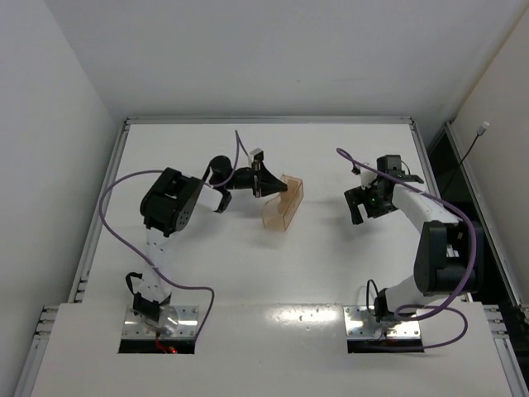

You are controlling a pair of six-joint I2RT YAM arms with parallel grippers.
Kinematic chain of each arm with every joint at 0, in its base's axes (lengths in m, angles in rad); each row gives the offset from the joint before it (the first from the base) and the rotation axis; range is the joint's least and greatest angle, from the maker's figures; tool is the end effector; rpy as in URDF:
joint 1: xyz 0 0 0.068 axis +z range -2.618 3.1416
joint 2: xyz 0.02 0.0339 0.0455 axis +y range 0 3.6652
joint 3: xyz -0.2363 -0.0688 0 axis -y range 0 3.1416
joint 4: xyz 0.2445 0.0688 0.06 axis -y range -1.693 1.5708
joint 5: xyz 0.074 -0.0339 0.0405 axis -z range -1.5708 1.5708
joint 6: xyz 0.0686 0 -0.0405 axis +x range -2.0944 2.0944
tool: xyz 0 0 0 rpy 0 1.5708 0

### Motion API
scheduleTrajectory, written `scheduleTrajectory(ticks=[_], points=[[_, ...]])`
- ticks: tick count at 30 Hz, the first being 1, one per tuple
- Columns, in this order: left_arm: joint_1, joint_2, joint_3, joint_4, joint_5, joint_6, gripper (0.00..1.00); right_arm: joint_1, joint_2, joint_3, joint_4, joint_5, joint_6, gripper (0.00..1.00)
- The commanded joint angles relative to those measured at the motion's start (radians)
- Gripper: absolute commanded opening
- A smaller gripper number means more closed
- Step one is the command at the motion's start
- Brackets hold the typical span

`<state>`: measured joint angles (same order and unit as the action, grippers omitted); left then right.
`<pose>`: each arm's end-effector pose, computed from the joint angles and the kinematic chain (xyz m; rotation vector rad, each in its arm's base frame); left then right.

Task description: Build the wood block tower

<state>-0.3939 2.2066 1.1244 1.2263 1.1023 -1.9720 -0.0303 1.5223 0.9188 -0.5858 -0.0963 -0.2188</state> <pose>0.3754 -0.2223 0.1310 0.3502 -2.0230 2.1796 0.2969 -0.0024 0.1281 -0.2843 2.7361 0.0655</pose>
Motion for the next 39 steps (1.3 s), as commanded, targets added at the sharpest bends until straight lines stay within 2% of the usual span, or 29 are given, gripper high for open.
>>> scheduleTrajectory(ticks=[1,5,7,8,14,16,22,26,27,28,29,30,32,33,34,35,36,37,39], points=[[-0.008,0.056,0.015,0.275,-0.024,-0.336,0.00,0.013,-0.010,0.009,0.001,0.003,0.016,0.88],[-0.008,0.117,-0.002,0.499,-0.134,-0.456,0.00,0.013,-0.010,0.018,-0.017,-0.008,0.007,0.88],[-0.032,0.093,-0.012,0.596,-0.201,-0.551,0.00,0.013,-0.010,0.018,-0.028,-0.008,0.007,0.88],[-0.042,0.081,-0.012,0.626,-0.219,-0.551,0.00,0.013,-0.010,0.018,-0.038,-0.008,-0.002,0.88],[-0.053,0.123,-0.011,0.636,-0.228,-0.571,0.00,0.023,-0.010,0.038,-0.049,0.003,-0.002,0.87],[-0.053,0.081,0.049,0.636,-0.228,-0.580,0.00,0.023,-0.010,0.038,-0.049,0.003,-0.002,0.87],[-0.053,-0.004,0.012,0.636,-0.237,-0.579,0.00,0.033,-0.010,0.029,-0.049,0.001,-0.002,0.87],[-0.053,-0.022,0.124,0.636,-0.127,-0.515,0.00,0.033,-0.010,0.029,-0.040,0.001,-0.002,0.86],[-0.053,-0.036,0.153,0.586,-0.096,-0.445,0.00,0.043,-0.010,0.029,-0.040,0.001,-0.002,0.85],[-0.053,-0.054,0.187,0.538,-0.008,-0.394,0.00,0.043,-0.019,0.029,-0.031,0.010,-0.002,0.85],[-0.053,-0.106,0.240,0.477,0.037,-0.249,0.00,0.043,-0.019,0.020,-0.020,0.010,-0.002,0.85],[-0.053,-0.139,0.259,0.288,0.115,-0.150,0.00,0.043,-0.030,0.020,-0.020,0.023,-0.002,0.83],[-0.053,-0.206,0.285,0.006,0.169,0.093,0.00,0.052,-0.039,0.020,0.003,0.033,-0.002,0.83],[-0.033,-0.241,0.294,-0.213,0.183,0.454,0.00,0.061,-0.048,0.020,0.003,0.033,-0.002,0.83],[-0.016,-0.304,0.317,-0.789,0.142,0.695,0.00,0.061,-0.059,0.020,0.017,0.046,-0.002,0.83],[0.004,-0.324,0.409,-1.100,0.073,0.928,0.00,0.061,-0.059,0.020,0.029,0.046,-0.002,0.83],[0.038,-0.340,0.457,-1.331,-0.012,1.319,0.00,0.070,-0.059,0.020,0.029,0.046,-0.002,0.82],[0.038,-0.353,0.510,-1.677,-0.258,1.469,0.00,0.070,-0.068,0.020,0.029,0.037,-0.002,0.82],[0.023,-0.370,0.642,-1.861,-0.504,1.727,0.00,0.070,-0.077,0.020,0.038,0.026,0.007,0.82]])
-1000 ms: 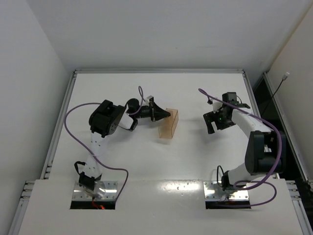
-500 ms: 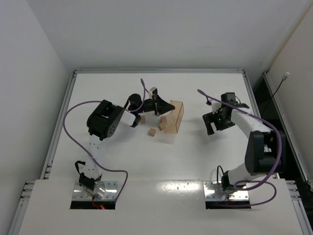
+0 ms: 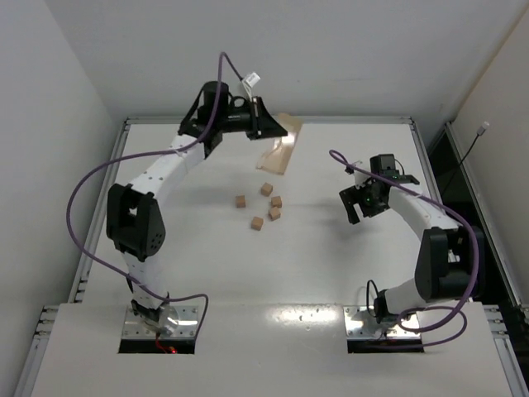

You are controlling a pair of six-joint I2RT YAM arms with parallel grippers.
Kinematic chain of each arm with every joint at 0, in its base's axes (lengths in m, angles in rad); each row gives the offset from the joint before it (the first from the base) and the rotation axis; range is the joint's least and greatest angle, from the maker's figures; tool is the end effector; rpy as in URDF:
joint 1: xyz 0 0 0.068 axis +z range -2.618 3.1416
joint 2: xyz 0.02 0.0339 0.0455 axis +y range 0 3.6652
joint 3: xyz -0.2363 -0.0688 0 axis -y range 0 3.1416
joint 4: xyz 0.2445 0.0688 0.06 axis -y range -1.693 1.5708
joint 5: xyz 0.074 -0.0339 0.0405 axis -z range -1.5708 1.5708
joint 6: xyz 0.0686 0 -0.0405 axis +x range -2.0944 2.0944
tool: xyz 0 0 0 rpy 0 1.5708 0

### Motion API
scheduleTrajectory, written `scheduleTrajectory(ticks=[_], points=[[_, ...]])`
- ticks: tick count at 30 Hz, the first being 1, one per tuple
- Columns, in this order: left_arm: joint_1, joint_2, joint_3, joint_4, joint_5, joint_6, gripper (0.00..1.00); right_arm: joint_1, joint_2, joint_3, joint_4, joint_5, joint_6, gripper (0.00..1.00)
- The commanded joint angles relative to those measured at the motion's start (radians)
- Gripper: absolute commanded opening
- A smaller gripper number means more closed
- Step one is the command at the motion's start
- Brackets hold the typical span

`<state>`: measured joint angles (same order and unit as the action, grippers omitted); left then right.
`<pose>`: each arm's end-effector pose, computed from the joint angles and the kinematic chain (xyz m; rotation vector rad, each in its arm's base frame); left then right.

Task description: Build the wood block tower

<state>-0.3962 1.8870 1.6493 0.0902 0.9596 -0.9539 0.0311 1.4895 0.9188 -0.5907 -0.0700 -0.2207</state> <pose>0.4003 -0.2283 0.3222 0.2881 2.0011 -1.7434 0.2954 0.0140 0.1368 -0.3621 2.7032 0.0415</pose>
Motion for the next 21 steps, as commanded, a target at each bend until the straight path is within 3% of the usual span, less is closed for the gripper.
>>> scheduleTrajectory(ticks=[1,4,14,21], points=[[0.011,-0.051,0.160,-0.847,-0.572,0.752,0.00,0.009,-0.044,0.020,0.052,-0.001,0.009,0.82],[-0.009,-0.003,0.257,-0.960,-0.766,0.827,0.00,0.018,-0.055,0.020,0.071,-0.010,0.009,0.82],[-0.079,0.031,0.181,-0.910,-1.352,1.034,0.00,0.027,-0.127,-0.009,0.091,-0.001,0.018,0.82],[-0.141,0.089,0.026,-0.727,-1.431,1.133,0.00,0.018,-0.159,-0.028,0.100,0.009,0.027,0.82]])
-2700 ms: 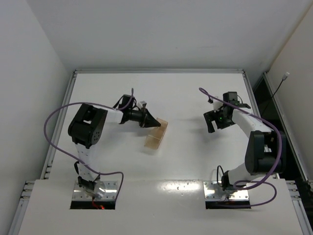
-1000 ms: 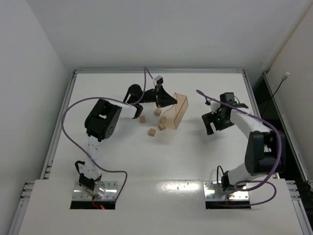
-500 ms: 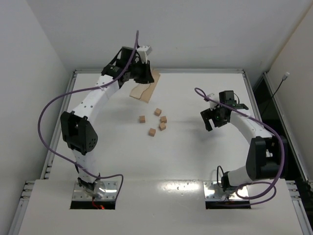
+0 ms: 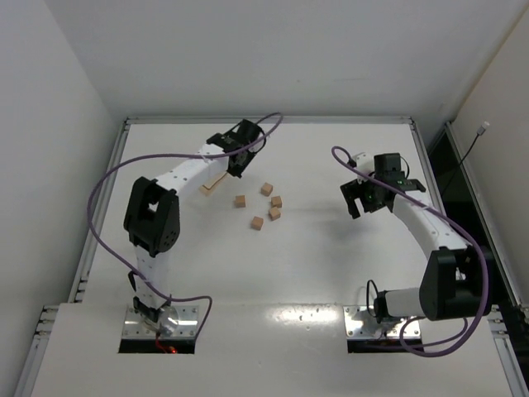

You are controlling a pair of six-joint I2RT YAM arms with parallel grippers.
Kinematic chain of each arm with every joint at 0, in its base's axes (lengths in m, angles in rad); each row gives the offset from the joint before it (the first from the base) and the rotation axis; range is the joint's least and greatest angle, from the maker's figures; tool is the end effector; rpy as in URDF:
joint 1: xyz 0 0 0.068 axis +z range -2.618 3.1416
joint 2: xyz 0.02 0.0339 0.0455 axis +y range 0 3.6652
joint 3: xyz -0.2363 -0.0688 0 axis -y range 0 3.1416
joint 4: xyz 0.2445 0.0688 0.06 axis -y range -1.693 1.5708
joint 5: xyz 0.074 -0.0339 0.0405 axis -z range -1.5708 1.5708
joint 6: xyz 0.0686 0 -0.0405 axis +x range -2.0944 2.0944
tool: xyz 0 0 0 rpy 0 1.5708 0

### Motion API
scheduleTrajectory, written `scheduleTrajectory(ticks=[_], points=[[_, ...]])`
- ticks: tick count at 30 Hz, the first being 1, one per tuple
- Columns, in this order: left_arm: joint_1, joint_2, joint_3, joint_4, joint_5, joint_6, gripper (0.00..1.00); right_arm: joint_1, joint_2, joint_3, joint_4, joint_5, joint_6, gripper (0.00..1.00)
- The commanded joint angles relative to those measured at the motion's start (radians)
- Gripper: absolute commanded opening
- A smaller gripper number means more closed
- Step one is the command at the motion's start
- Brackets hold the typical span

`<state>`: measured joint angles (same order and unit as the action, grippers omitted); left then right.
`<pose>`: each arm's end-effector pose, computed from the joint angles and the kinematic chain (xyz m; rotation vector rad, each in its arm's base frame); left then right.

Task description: Build the wood block tower

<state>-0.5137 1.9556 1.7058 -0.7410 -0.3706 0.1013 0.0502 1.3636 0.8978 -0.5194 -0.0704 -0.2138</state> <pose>0.3920 -0.1926 0.2148 0.6200 2.4117 0.3043 0.2949 0.0196 0.1698 -0.3628 2.5266 0.0267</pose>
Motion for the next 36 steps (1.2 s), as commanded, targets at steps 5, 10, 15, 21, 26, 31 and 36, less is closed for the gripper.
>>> scheduleTrajectory(ticks=[5,10,15,21,26,31,36], points=[[-0.023,0.029,-0.126,0.284,-0.013,0.109,0.00,-0.001,-0.053,-0.016,0.038,0.027,0.021,0.82],[-0.023,0.081,-0.144,0.354,0.113,0.094,0.00,-0.001,-0.054,-0.027,0.038,0.027,0.021,0.82],[-0.023,0.146,-0.106,0.397,0.194,0.060,0.00,-0.001,-0.054,-0.027,0.038,0.027,0.021,0.82],[-0.023,0.226,-0.023,0.417,0.295,0.040,0.00,-0.010,-0.054,-0.027,0.038,0.037,0.021,0.82],[-0.032,0.246,-0.012,0.417,0.375,0.040,0.00,-0.010,-0.054,-0.036,0.038,0.037,0.021,0.82],[-0.055,0.240,-0.044,0.368,0.501,0.089,0.00,-0.010,-0.054,-0.036,0.038,0.037,0.021,0.82],[-0.129,0.137,-0.176,0.387,0.556,0.153,0.00,-0.010,-0.064,-0.046,0.048,0.037,0.021,0.82]])
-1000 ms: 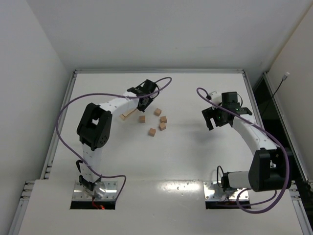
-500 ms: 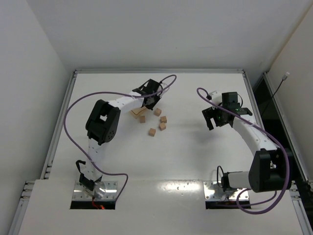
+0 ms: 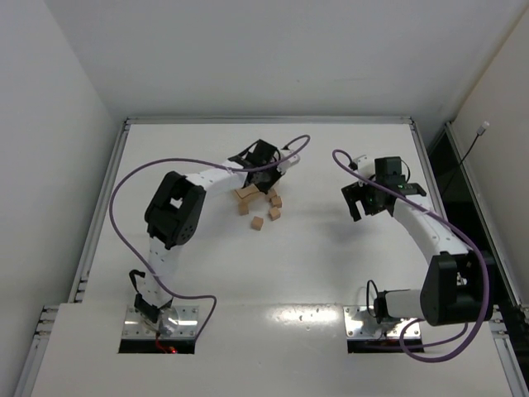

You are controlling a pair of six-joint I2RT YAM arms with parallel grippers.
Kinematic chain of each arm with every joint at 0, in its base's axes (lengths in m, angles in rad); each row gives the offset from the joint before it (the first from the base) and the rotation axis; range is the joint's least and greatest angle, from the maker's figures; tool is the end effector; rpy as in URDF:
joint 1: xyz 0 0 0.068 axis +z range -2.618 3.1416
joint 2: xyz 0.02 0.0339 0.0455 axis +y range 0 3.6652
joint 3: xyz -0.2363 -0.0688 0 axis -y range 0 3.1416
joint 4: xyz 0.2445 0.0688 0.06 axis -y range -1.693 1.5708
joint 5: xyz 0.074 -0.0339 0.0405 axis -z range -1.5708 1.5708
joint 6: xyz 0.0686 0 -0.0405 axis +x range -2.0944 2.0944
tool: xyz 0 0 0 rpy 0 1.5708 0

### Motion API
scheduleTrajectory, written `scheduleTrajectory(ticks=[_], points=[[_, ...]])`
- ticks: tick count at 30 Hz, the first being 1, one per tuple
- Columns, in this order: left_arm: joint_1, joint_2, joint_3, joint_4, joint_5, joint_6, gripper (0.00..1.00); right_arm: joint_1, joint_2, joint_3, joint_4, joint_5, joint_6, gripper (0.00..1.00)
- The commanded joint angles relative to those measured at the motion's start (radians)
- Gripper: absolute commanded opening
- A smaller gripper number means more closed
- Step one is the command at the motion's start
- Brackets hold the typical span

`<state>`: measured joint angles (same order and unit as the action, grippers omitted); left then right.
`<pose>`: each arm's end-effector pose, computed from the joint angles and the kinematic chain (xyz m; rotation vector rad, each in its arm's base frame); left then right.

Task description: Build the wood block tower

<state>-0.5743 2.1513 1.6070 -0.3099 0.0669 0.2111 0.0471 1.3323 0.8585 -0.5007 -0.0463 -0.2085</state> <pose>0.4034 -0.2665 0.1284 0.9609 2.2401 -0.2450 0.2887 0.0168 0.1670 -0.3421 2.5206 -0.0043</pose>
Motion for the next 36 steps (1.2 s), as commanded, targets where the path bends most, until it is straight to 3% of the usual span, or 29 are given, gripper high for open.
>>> scheduleTrajectory(ticks=[1,11,19,25,26,31,35,36], points=[[-0.081,-0.077,-0.106,-0.044,0.128,0.057,0.00,-0.007,-0.033,-0.007,0.030,0.013,0.015,0.82],[-0.211,-0.277,-0.410,-0.006,0.208,0.082,0.00,-0.007,-0.062,-0.016,0.039,0.031,0.015,0.81],[-0.239,-0.350,-0.443,0.029,0.188,-0.024,0.00,-0.007,-0.062,-0.016,0.048,0.051,0.024,0.81],[-0.092,-0.415,-0.372,0.107,-0.019,-0.292,0.00,-0.016,-0.062,-0.016,0.057,0.051,0.044,0.81],[-0.075,-0.415,-0.345,0.097,-0.114,-0.329,0.00,-0.016,-0.062,-0.016,0.057,0.051,0.044,0.81],[0.060,-0.348,-0.084,-0.037,-0.392,-0.469,0.00,-0.006,-0.051,0.007,0.057,0.051,0.054,0.81],[0.252,-0.268,0.028,-0.148,-0.389,-0.513,0.00,0.004,-0.033,0.026,0.067,0.040,0.054,0.81],[0.299,-0.251,0.043,-0.164,-0.331,-0.513,0.00,0.004,-0.033,0.027,0.067,0.040,0.054,0.81]])
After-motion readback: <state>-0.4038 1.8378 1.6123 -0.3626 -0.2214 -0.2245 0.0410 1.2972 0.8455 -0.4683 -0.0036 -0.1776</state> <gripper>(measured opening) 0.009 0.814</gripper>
